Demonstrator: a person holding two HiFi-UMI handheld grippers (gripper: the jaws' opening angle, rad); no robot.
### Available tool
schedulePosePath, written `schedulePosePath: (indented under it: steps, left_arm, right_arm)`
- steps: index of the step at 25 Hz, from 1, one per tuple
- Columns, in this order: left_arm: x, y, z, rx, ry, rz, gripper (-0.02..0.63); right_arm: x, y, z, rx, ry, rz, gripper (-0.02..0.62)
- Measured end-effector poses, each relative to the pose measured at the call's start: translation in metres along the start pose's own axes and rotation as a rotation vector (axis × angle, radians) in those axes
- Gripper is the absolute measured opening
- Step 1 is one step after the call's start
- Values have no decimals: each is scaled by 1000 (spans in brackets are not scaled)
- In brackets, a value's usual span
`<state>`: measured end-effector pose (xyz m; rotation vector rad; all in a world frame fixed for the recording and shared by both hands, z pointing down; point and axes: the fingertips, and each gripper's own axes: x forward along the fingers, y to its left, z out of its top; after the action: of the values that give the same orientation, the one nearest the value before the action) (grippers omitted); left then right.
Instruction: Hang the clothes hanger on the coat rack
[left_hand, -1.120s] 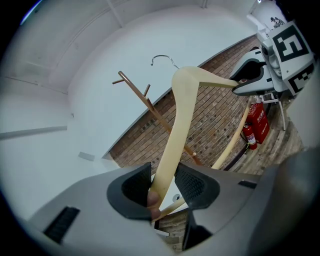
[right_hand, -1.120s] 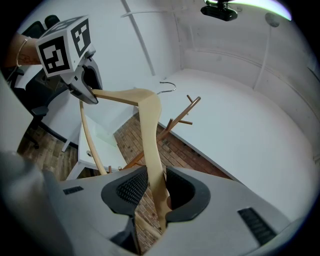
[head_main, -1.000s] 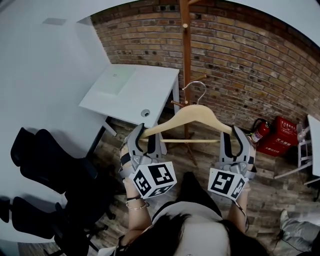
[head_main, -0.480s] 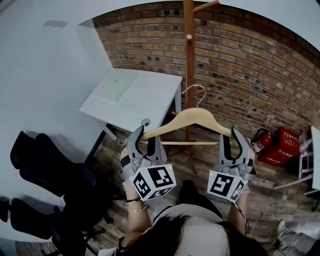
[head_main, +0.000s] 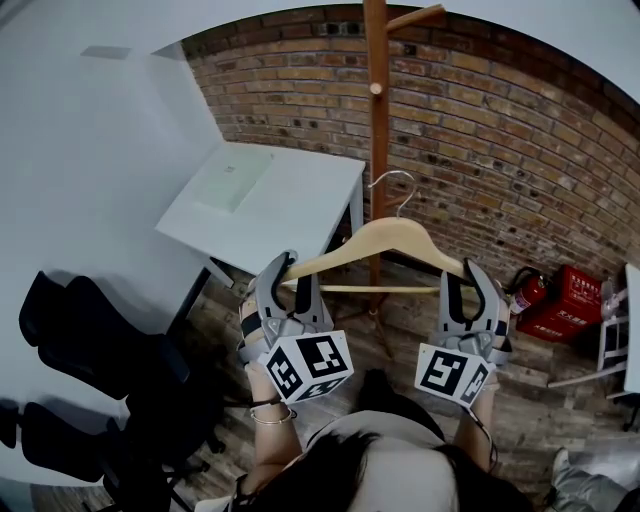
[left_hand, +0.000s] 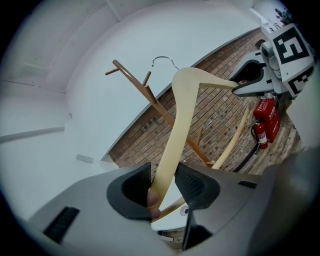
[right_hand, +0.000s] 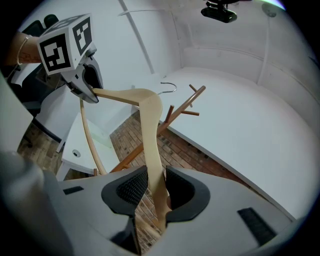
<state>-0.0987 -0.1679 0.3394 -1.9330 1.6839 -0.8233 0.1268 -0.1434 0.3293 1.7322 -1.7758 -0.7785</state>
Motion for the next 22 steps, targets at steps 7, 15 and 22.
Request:
schedulePosePath:
  steps: [7, 15, 22]
  left_arm:
    - [28, -3, 0, 35, -7, -7, 149]
    - [52, 3, 6, 27, -8, 4, 149]
    - [70, 10, 7, 31, -3, 11, 149]
  right_arm:
    - [26, -3, -5, 0, -4, 3, 127]
    - [54, -6, -5, -2, -17, 4, 127]
    - [75, -10, -1, -2, -32, 10, 129]
